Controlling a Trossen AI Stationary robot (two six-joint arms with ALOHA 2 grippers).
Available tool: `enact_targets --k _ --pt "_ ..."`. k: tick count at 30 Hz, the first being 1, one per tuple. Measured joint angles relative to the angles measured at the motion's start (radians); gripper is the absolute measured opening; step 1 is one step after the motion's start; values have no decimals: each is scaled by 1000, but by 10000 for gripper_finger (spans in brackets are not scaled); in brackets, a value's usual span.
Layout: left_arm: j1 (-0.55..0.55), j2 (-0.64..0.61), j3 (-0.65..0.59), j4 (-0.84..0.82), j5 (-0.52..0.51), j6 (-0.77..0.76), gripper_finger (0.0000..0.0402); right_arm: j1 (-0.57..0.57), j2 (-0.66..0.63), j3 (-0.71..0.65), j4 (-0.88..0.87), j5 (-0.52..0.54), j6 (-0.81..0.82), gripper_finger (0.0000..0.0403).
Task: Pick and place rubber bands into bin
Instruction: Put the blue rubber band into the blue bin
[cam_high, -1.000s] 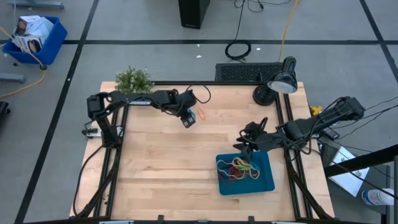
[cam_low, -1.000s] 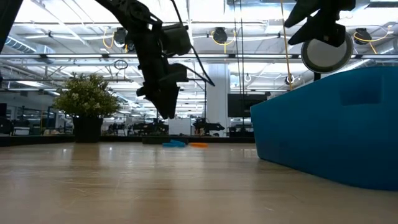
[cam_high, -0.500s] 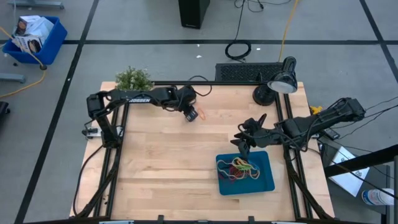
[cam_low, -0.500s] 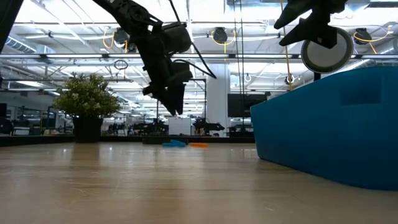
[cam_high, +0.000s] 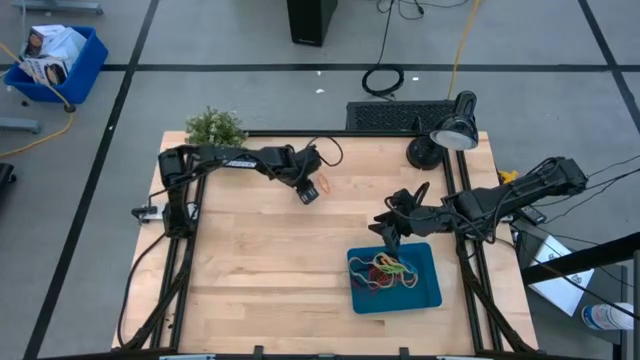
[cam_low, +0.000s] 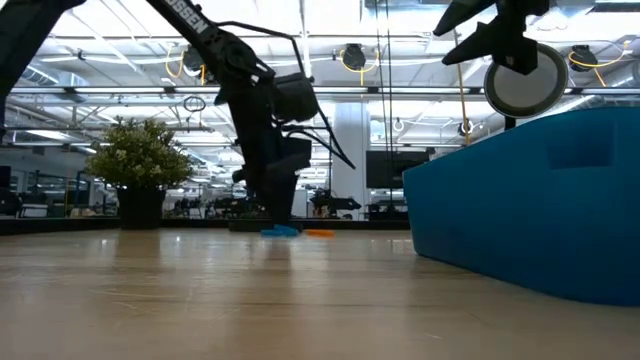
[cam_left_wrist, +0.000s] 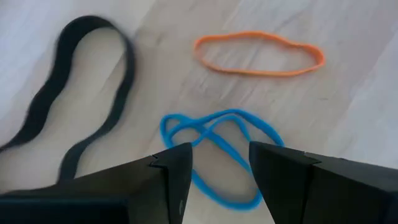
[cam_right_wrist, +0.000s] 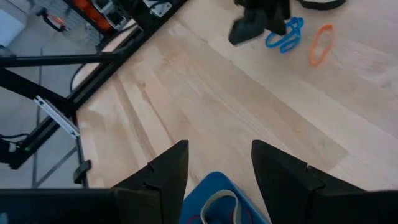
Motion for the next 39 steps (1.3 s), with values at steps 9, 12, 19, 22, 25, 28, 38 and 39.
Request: enact_targets --k 9,12,19,22,25,28,38,39 --pt "-17 10 0 18 -15 78 165 -4 0 0 6 0 0 169" --pt "-12 9 0 20 -15 82 165 -11 0 0 7 0 0 169" --pt "-12 9 0 4 0 -44 165 -39 0 0 7 -1 0 169" --pt "-12 9 0 -7 23 -69 165 -51 0 0 7 -33 1 169" --pt "-12 9 0 -13 22 -68 165 -65 0 0 7 -80 1 169" --pt "-11 9 0 -13 30 -76 165 -73 0 0 7 -80 1 169" --pt "-13 53 3 -13 52 -104 165 -72 0 0 7 -80 -2 169" --pt "-13 61 4 -14 51 -105 165 -72 0 0 9 -80 -3 169"
